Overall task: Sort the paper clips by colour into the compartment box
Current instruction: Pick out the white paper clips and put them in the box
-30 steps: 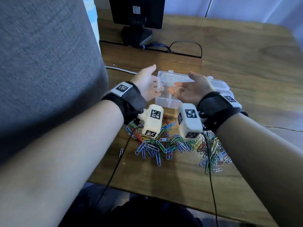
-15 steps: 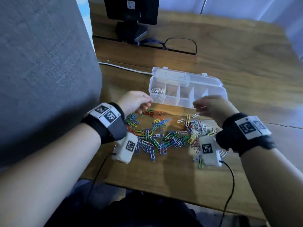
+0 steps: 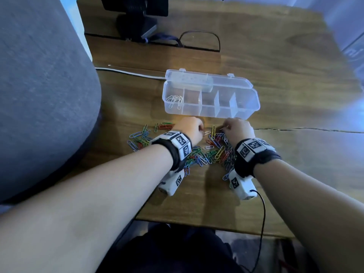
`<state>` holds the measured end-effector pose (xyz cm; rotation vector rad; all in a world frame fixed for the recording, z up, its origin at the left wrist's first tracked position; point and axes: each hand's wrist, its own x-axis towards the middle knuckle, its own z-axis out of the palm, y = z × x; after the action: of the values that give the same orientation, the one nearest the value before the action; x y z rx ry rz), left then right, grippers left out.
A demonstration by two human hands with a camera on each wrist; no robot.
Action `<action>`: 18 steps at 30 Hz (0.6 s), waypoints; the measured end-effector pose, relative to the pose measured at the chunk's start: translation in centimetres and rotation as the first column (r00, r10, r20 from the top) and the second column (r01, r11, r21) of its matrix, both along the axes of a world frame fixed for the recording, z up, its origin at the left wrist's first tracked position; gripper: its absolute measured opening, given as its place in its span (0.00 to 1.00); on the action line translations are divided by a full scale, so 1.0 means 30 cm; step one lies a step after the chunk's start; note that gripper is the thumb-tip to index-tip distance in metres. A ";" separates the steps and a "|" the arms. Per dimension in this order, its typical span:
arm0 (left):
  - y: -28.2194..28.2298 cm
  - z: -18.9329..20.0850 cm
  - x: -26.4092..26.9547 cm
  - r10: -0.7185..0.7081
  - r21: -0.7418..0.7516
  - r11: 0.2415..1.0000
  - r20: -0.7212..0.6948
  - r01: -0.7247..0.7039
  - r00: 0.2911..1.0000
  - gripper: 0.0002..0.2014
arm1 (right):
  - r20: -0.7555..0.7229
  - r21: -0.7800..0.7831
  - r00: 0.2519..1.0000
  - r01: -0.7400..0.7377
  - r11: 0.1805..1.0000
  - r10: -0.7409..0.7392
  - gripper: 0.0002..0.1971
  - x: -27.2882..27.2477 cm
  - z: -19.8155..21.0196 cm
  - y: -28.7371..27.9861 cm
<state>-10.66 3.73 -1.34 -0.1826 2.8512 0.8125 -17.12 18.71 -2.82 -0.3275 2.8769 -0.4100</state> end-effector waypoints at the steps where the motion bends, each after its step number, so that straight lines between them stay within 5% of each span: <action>1: 0.010 -0.006 -0.012 -0.013 -0.028 1.000 0.007 0.014 1.000 0.11 | -0.008 0.009 1.000 -0.004 1.000 0.004 0.11 -0.001 -0.002 -0.001; 5: 0.044 -0.022 -0.038 -0.106 -0.172 0.979 0.037 0.111 0.994 0.07 | -0.004 -0.054 0.998 0.055 0.997 -0.055 0.09 -0.003 0.002 0.009; 8: 0.044 -0.031 -0.050 -0.162 -0.220 0.959 0.086 0.177 0.983 0.07 | 0.042 -0.243 0.987 0.162 0.956 -0.156 0.05 0.004 0.012 0.045; 10: 0.034 -0.035 -0.054 -0.177 -0.208 0.957 0.127 0.201 0.976 0.07 | 0.204 -0.513 0.961 0.267 0.816 -0.186 0.02 0.030 0.016 0.069; 12: 0.018 -0.037 -0.051 -0.206 -0.204 0.951 0.141 0.232 0.968 0.05 | 0.423 -0.720 0.897 0.416 0.556 -0.124 0.07 0.076 0.024 0.084; 14: -0.002 -0.028 -0.037 -0.216 -0.167 0.959 0.103 0.231 0.971 0.05 | 0.606 -0.745 0.795 0.581 0.327 -0.031 0.10 0.119 0.032 0.082; 16: -0.030 -0.010 -0.015 -0.156 -0.044 0.987 0.020 0.157 0.988 0.05 | 0.723 -0.676 0.691 0.704 0.216 0.012 0.11 0.147 0.034 0.075; 18: -0.066 0.013 0.018 -0.050 0.121 0.991 -0.049 0.055 0.998 0.02 | 0.778 -0.614 0.628 0.754 0.235 0.019 0.10 0.161 0.028 0.063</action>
<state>-10.14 1.76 -0.96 -0.0734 2.8231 0.9895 -12.28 20.59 -1.97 0.4294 1.5925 -1.8813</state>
